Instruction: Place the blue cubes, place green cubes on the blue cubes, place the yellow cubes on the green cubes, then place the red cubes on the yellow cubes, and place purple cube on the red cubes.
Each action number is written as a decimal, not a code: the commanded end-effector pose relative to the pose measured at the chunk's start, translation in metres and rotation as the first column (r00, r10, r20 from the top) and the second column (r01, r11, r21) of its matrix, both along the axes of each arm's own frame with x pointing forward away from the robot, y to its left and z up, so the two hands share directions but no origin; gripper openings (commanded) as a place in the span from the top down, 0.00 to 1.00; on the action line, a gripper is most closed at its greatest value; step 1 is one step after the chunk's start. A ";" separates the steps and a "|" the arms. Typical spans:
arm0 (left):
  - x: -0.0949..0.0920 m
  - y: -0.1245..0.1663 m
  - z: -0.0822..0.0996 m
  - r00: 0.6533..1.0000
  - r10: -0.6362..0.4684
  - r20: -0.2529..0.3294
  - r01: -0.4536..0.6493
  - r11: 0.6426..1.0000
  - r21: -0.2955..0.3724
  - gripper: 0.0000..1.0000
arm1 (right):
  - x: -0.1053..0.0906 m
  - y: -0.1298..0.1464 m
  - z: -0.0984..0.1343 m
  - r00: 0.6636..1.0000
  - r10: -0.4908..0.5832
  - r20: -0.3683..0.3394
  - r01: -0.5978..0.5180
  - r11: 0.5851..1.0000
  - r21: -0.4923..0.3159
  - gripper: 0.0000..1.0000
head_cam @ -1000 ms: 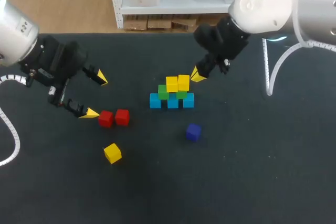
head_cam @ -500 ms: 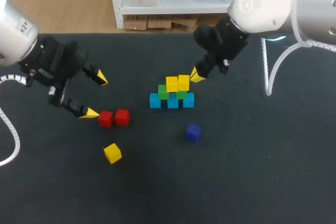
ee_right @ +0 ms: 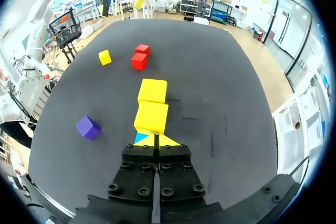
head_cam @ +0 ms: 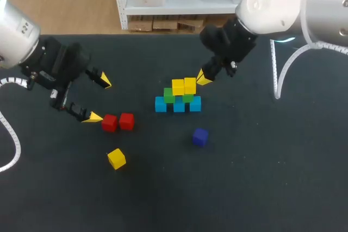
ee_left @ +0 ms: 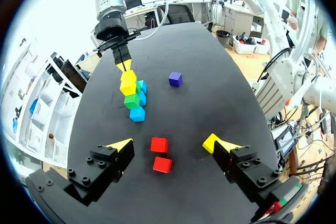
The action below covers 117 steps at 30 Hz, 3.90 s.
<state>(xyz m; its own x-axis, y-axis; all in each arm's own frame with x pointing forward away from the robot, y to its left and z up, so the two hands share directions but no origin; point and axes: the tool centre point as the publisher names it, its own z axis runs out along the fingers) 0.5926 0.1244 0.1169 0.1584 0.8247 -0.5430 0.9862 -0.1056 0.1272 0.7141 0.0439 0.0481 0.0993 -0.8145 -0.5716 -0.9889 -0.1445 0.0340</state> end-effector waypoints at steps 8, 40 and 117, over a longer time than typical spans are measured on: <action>-0.001 0.002 -0.001 1.000 -0.002 0.004 0.002 1.000 -0.005 0.00 | 0.002 0.000 -0.001 1.000 0.001 -0.002 -0.001 1.000 0.002 1.00; -0.001 0.002 -0.001 1.000 -0.002 0.004 0.002 1.000 -0.005 0.00 | -0.029 -0.101 0.040 0.998 0.017 0.053 -0.031 0.965 0.260 0.00; -0.053 -0.026 -0.112 0.746 -0.658 -0.102 0.665 0.728 0.167 0.00 | -0.054 -0.161 0.030 0.998 -0.038 -0.056 0.054 0.944 0.325 0.00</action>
<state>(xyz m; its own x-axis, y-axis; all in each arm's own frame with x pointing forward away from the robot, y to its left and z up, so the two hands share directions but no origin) 0.5322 0.0994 0.0099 0.6887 0.6010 -0.4057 0.6772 -0.7330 0.0637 0.6600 -0.1172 0.0786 0.0316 -0.5871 -0.8089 -0.9931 -0.1100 0.0410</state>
